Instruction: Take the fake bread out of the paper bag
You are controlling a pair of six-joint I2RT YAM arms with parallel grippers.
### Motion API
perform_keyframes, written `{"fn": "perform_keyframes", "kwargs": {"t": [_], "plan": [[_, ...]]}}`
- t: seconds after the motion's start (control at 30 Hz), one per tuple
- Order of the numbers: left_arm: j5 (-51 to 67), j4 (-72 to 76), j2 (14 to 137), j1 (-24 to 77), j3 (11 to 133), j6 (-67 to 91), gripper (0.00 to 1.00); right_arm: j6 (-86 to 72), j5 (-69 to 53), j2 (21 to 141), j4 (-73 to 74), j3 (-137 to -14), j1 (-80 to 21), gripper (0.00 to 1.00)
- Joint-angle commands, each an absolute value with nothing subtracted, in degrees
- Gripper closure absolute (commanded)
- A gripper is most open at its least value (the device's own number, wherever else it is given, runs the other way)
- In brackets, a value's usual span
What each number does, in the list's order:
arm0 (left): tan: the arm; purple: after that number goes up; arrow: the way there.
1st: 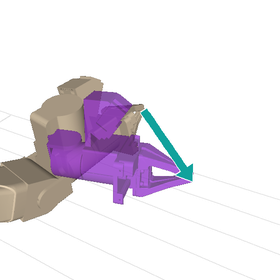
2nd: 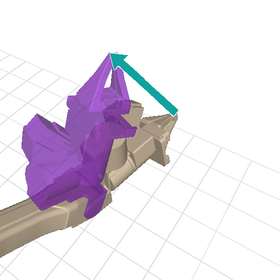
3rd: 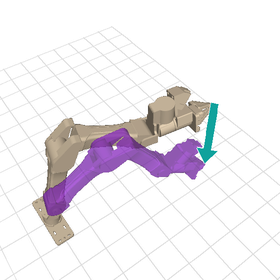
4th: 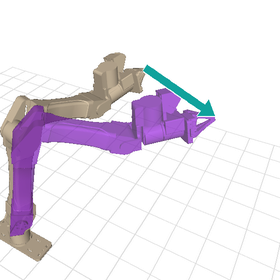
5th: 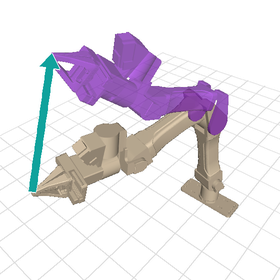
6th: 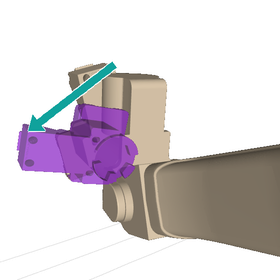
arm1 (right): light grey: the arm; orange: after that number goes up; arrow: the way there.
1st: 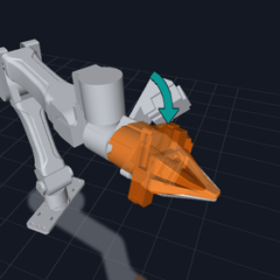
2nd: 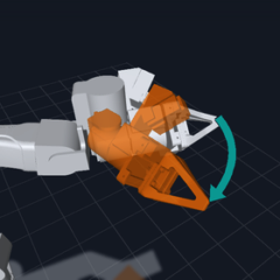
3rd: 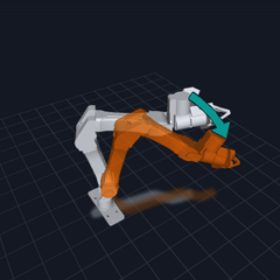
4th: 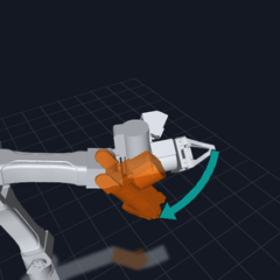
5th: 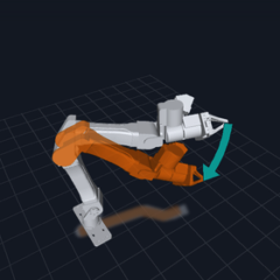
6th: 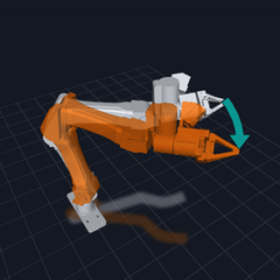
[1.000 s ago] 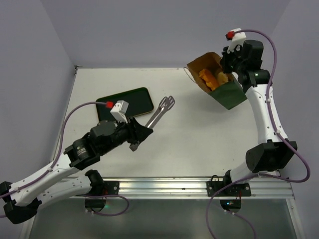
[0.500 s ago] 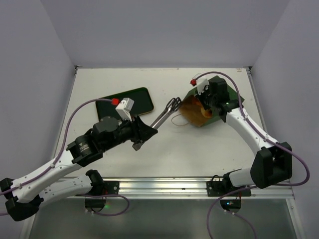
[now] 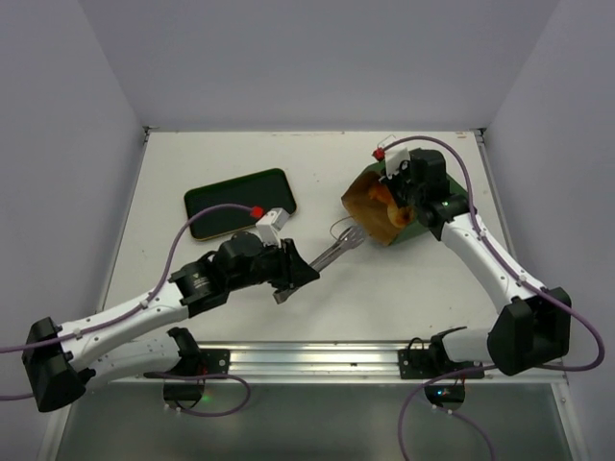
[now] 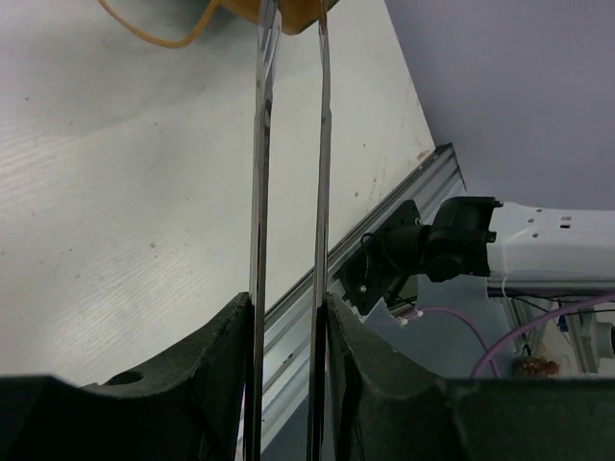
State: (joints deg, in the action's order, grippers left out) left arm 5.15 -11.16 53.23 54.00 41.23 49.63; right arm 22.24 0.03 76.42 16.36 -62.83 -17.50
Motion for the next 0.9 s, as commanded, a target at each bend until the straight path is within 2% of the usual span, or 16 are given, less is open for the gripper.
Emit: {"fn": "perform_keyframes", "kwargs": {"t": [0.0,0.53,0.87], "plan": [[8.7,-1.1,57.2,53.6,40.8,50.1,0.62,23.7,-3.2,72.8,14.7,-62.1,-17.4,1.0],[11.6,9.6,85.0,49.5,53.6,45.4,0.61,24.6,-6.3,69.6,15.7,-57.3,-16.4,1.0],[14.2,12.7,93.2,47.2,58.4,45.8,0.58,24.0,-7.4,69.8,16.4,-57.5,-16.0,1.0]]}}
